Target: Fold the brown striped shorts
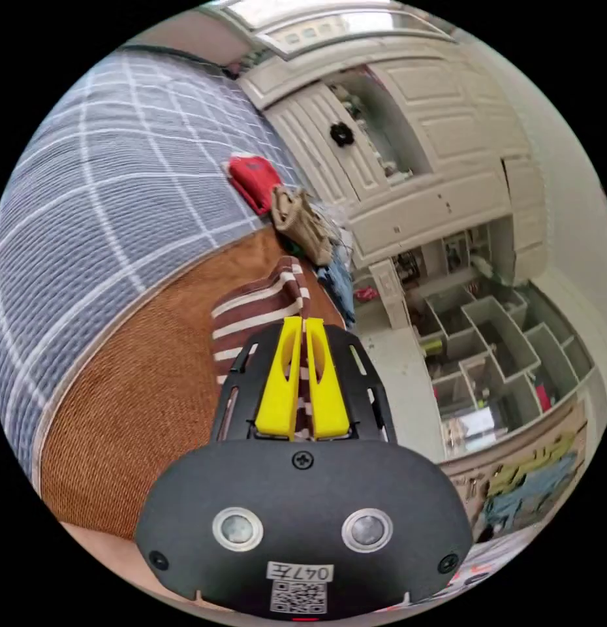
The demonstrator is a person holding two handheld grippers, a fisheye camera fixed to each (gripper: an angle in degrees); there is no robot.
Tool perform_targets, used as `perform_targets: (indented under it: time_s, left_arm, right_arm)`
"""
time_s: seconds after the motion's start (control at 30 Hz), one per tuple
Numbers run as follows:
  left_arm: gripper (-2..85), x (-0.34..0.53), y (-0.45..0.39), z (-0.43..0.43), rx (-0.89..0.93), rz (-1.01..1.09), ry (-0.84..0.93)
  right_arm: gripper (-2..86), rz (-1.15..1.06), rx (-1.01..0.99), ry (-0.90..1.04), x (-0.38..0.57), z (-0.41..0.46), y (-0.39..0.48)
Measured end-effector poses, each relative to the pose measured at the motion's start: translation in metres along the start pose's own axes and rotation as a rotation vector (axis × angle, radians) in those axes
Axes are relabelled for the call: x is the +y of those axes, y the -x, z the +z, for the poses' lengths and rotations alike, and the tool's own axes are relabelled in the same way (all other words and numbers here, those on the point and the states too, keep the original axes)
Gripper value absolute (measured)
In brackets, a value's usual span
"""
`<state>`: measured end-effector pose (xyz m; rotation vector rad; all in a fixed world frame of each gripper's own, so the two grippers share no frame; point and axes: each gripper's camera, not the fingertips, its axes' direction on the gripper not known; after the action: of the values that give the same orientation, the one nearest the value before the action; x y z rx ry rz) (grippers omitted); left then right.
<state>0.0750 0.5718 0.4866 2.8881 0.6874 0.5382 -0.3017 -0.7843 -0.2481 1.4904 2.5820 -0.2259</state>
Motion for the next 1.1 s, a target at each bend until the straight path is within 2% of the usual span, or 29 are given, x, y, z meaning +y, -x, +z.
perform_targets:
  time_s: [0.13,0.2,0.3,0.43,0.47,0.57,0.67,0.73,0.77,0.8,0.9,1.0,1.1]
  left_arm:
    - [-1.0,0.013,-0.091,0.098,-0.019,0.234,0.187]
    - [-0.9,0.041,-0.129,0.18,-0.039,0.32,0.342]
    - [-0.7,0.081,-0.145,0.272,-0.096,0.355,0.477]
    - [1.0,0.113,-0.136,0.332,-0.162,0.341,0.53]
    - [4.9,0.116,-0.131,0.338,-0.14,0.326,0.532]
    - [11.8,0.1,-0.126,0.335,-0.053,0.296,0.563]
    - [14.1,0.056,-0.14,0.291,0.019,0.334,0.54]
    - [14.4,0.025,-0.147,0.251,0.006,0.378,0.527]
    - [14.3,0.008,-0.144,0.224,-0.057,0.396,0.526]
    - [14.0,-0.005,-0.132,0.199,-0.139,0.388,0.523]
    - [13.5,-0.017,-0.07,0.157,-0.238,0.302,0.506]
    - [13.3,-0.005,0.01,0.159,-0.117,0.105,0.547]
    - [13.1,0.003,0.049,0.184,-0.022,-0.005,0.611]
  right_arm:
    - [-0.4,0.065,0.075,0.035,0.035,-0.012,-0.019]
    - [-0.4,0.106,0.115,0.102,0.056,-0.004,-0.034]
    - [-0.3,0.177,0.14,0.141,0.079,0.009,-0.056]
    - [0.1,0.251,0.144,0.139,0.099,0.018,-0.081]
    - [0.5,0.27,0.123,0.126,0.104,0.02,-0.089]
    - [2.3,0.3,0.079,0.124,0.116,0.023,-0.103]
    - [2.7,0.266,0.078,0.167,0.125,0.024,-0.109]
    - [2.7,0.251,0.083,0.163,0.128,0.017,-0.113]
    - [2.8,0.246,0.106,0.141,0.129,0.009,-0.115]
    - [3.1,0.24,0.138,0.112,0.126,0.002,-0.118]
    - [5.3,0.245,0.193,0.021,0.111,-0.008,-0.131]
    - [8.5,0.238,0.214,-0.066,0.085,-0.005,-0.145]
    - [9.6,0.214,0.23,-0.097,0.06,0.011,-0.158]
